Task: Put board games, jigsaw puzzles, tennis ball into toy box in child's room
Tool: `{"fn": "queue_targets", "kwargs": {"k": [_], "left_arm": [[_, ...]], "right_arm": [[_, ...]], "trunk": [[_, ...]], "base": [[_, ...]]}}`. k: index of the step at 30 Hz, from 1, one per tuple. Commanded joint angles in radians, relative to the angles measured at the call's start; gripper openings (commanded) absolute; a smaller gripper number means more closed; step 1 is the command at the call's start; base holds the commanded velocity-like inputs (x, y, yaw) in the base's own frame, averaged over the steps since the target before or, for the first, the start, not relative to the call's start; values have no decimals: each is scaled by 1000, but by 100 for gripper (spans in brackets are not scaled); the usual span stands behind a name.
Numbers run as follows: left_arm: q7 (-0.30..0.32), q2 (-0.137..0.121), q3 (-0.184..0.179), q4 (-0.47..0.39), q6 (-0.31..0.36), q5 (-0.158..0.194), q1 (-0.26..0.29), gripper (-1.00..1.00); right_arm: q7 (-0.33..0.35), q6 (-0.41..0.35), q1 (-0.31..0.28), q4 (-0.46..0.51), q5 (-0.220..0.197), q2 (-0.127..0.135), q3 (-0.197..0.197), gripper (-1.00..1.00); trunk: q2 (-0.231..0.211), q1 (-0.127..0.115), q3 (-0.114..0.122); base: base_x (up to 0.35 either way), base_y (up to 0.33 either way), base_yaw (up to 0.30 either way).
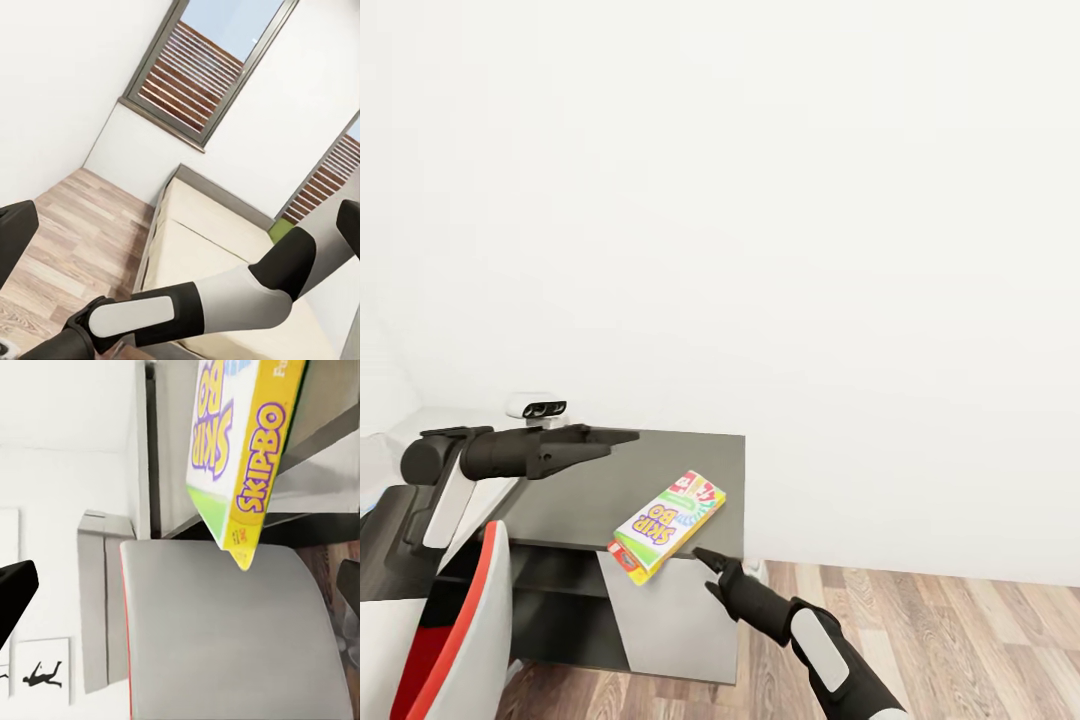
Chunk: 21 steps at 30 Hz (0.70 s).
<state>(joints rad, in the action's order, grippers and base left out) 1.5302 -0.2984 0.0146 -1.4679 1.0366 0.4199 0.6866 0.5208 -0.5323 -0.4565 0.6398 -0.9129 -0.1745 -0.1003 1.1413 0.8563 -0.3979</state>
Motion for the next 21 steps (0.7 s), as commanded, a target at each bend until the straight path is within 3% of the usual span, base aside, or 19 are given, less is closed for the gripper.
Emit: {"fn": "queue_targets", "kwargs": {"k": [1, 11, 18, 21], "left_arm": [[3, -1, 0, 0, 11, 0, 1, 100], [5, -4, 14, 0, 11, 1, 1, 100], [7, -3, 25, 1, 11, 3, 1, 100], [7, -2, 26, 1, 11, 3, 1, 100]], "right_arm": [[0, 1, -1, 1, -6, 0, 0, 100], [94, 31, -1, 14, -7, 0, 12, 100], [105, 30, -1, 12, -8, 0, 22, 100], [105, 29, -1, 11, -35, 0, 26, 100]], "trunk": [[1, 0, -1], [1, 0, -1], [1, 0, -1], [22, 12, -11]], "base": [[0, 22, 0], [0, 102, 0], [0, 11, 0], [0, 1, 0]]}}
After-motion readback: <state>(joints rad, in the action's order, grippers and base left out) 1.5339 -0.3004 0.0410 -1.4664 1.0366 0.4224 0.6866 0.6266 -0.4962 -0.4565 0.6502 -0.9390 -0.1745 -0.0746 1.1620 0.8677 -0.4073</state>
